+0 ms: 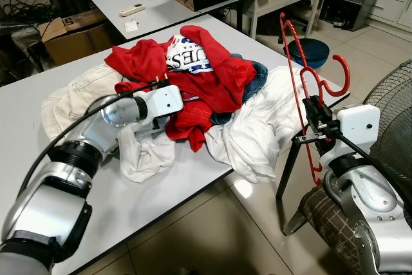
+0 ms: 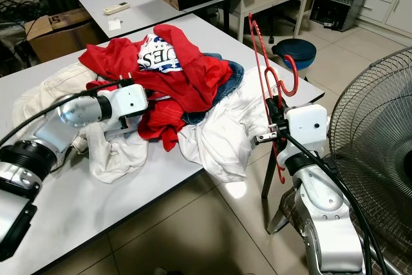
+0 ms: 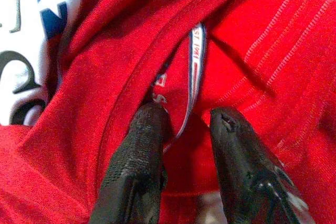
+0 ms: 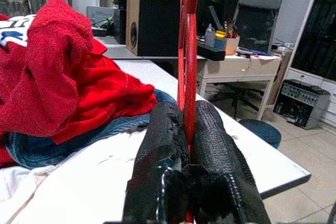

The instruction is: Hang hanger

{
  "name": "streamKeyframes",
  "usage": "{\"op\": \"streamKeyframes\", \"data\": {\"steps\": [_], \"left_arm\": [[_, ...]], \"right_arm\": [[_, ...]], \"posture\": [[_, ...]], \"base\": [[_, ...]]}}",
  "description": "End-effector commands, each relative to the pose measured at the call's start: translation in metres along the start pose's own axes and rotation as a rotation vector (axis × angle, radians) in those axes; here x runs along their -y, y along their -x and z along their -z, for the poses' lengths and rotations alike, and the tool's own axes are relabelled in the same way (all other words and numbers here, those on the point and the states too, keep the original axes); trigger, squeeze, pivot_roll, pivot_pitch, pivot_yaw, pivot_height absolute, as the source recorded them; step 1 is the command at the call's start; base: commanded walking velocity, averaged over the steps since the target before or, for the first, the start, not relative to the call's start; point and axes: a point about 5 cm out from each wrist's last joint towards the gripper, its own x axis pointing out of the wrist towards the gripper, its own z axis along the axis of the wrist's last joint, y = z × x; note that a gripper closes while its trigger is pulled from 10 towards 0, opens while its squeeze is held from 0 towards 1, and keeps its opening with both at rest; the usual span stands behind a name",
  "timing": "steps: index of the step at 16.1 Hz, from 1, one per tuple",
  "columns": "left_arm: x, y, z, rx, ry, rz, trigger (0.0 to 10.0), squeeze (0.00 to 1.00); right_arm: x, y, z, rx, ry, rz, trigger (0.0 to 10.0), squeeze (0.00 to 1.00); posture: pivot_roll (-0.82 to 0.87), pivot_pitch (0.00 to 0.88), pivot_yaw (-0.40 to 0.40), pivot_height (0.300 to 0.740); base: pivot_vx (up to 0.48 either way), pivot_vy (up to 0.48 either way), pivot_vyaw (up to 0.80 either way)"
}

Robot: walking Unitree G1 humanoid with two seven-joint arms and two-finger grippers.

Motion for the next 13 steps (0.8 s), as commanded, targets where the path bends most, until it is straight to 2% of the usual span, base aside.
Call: {"op": "streamKeyframes", "data": {"steps": [1, 4, 5, 7, 13], "left_arm": [[0.000, 0.000, 0.000, 0.005, -0.004, -0.047, 10.0, 0.00], [0.007, -0.005, -0.003, 0.027, 0.020, -0.064, 10.0, 0.00], [0.009, -0.007, -0.003, 0.027, 0.022, -0.075, 8.2, 0.00], [0.013, -0.009, 0.002, -0.008, 0.013, -0.089, 0.0, 0.00], [0.005, -0.003, 0.012, -0.066, -0.005, -0.127, 0.0, 0.00]], "right_arm": [[-0.003, -0.001, -0.002, 0.011, -0.013, -0.023, 10.0, 0.00], [-0.003, -0.001, -0.002, 0.011, -0.012, -0.023, 10.0, 0.00], [-0.003, -0.002, -0.002, 0.011, -0.012, -0.023, 10.0, 0.00], [-0.003, -0.001, -0.002, 0.012, -0.013, -0.022, 10.0, 0.00], [-0.004, -0.001, -0.002, 0.012, -0.014, -0.020, 10.0, 0.00]], "posture": [[-0.11, 0.000, 0.112, 0.740], [-0.11, 0.000, 0.113, 0.740], [-0.11, 0.000, 0.114, 0.740], [-0.11, 0.000, 0.118, 0.740], [-0.11, 0.000, 0.115, 0.740]], "base": [[0.000, 0.000, 0.00], [0.000, 0.000, 0.00], [0.000, 0.000, 0.00], [0.000, 0.000, 0.00], [0.000, 0.000, 0.00]]}}
